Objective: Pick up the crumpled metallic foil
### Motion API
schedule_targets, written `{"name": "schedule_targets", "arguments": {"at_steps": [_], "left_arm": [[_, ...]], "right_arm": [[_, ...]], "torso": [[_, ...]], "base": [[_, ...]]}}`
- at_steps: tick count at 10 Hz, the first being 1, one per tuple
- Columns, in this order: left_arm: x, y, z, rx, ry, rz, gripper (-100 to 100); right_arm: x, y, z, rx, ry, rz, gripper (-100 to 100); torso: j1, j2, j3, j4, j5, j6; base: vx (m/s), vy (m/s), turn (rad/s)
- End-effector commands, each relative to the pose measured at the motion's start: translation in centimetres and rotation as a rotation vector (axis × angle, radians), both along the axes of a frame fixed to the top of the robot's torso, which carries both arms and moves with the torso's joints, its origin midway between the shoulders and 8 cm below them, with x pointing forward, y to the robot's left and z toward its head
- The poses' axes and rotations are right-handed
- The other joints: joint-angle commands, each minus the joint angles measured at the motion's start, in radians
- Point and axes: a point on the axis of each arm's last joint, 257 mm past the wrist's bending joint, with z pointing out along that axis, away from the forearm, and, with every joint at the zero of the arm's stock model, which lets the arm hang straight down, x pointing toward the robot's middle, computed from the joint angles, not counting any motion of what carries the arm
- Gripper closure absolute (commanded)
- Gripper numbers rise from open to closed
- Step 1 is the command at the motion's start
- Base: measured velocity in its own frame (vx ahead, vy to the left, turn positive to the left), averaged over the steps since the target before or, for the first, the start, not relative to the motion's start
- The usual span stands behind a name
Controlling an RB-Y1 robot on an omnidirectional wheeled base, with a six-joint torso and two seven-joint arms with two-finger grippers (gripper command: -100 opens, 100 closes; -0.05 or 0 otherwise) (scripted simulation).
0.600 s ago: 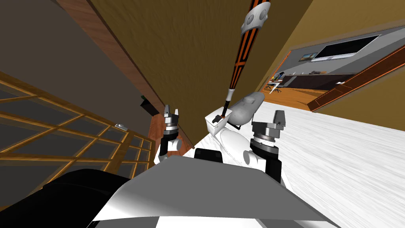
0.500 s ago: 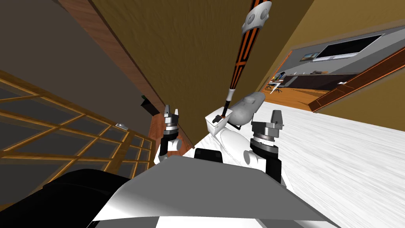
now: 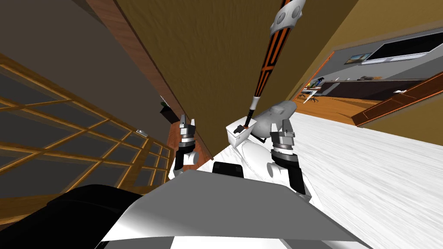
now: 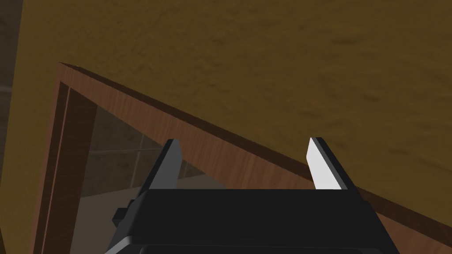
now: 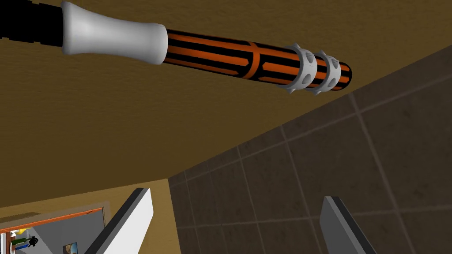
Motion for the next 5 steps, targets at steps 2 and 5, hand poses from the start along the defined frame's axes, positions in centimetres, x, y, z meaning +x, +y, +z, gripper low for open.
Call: {"name": "schedule_targets", "arguments": {"at_steps": [2, 5], "left_arm": [[0.0, 0.0, 0.0, 0.000, 0.000, 0.000, 0], [0.0, 0.0, 0.0, 0.000, 0.000, 0.000, 0]], "right_arm": [[1.4, 0.9, -1.2, -0.082, 0.032, -0.024, -100], [2.3, 1.3, -1.9, -0.146, 0.051, -0.049, -100]], "torso": [[0.000, -0.001, 0.000, 0.000, 0.000, 0.000], [0.001, -0.001, -0.001, 0.000, 0.000, 0.000]], "base": [[-0.045, -0.026, 0.080], [-0.040, -0.022, 0.096]]}}
